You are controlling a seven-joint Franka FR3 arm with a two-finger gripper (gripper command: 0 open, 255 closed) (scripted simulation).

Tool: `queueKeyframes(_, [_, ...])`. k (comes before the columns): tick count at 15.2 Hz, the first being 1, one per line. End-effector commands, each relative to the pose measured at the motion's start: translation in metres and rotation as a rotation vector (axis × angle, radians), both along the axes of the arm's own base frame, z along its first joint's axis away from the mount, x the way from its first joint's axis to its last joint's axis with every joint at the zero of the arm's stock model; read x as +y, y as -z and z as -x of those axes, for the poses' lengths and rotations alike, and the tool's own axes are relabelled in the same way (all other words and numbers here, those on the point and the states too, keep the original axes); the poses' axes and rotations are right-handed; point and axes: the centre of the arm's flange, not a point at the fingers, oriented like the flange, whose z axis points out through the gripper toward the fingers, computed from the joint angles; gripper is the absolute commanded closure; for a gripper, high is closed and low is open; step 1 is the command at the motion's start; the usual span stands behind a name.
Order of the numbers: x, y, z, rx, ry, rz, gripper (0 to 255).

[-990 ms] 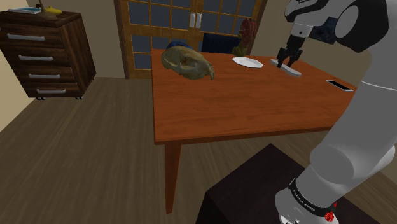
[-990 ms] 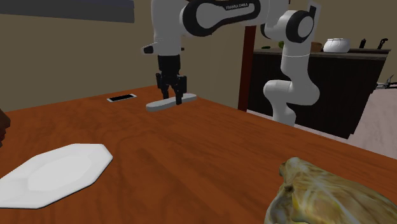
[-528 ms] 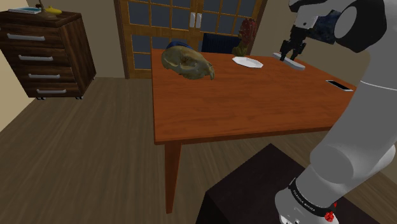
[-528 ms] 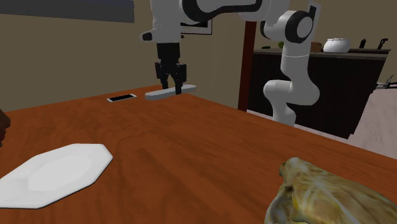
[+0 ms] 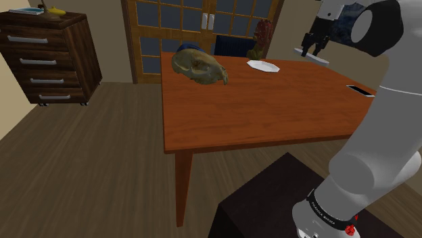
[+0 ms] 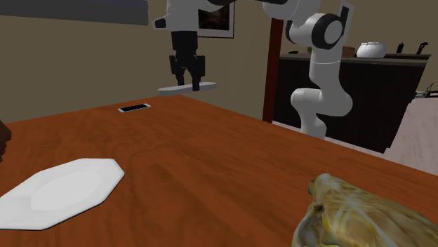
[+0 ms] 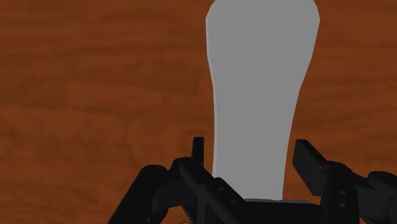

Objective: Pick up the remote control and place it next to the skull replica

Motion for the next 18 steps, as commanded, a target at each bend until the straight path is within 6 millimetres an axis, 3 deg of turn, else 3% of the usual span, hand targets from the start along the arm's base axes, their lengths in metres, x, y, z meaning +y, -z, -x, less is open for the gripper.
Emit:
queueKeyframes(1, [0.001,-0.011,0.001,0.0,0.0,0.0,255])
queueKeyframes(6, [0.001,-0.033,0.001,0.0,0.0,0.0,255])
queueKeyframes(18, [0.154,-0.034,-0.038,0.0,0.0,0.0,255])
